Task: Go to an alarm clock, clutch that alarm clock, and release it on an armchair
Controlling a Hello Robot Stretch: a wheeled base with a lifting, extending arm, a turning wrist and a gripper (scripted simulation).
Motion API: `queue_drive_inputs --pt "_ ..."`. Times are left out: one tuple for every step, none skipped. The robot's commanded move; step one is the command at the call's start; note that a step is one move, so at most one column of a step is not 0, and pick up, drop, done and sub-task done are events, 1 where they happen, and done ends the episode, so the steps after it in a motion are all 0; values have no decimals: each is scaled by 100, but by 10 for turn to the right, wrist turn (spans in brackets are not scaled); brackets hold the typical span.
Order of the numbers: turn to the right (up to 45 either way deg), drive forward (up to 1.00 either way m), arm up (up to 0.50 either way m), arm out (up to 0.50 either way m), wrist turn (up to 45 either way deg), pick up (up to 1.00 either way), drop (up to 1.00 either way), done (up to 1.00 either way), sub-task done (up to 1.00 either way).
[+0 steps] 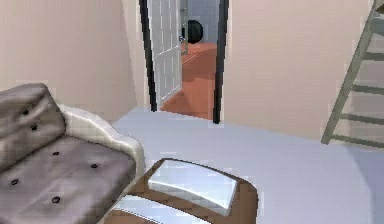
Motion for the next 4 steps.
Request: queue_drive_inputs --pt "0 65 0 0 0 0 0 0 0" --pt "-450 0 0 0 0 0 0 0 0" --pt "-450 0 0 0 0 0 0 0 0" --pt "-420 0 0 0 0 0 0 0 0"
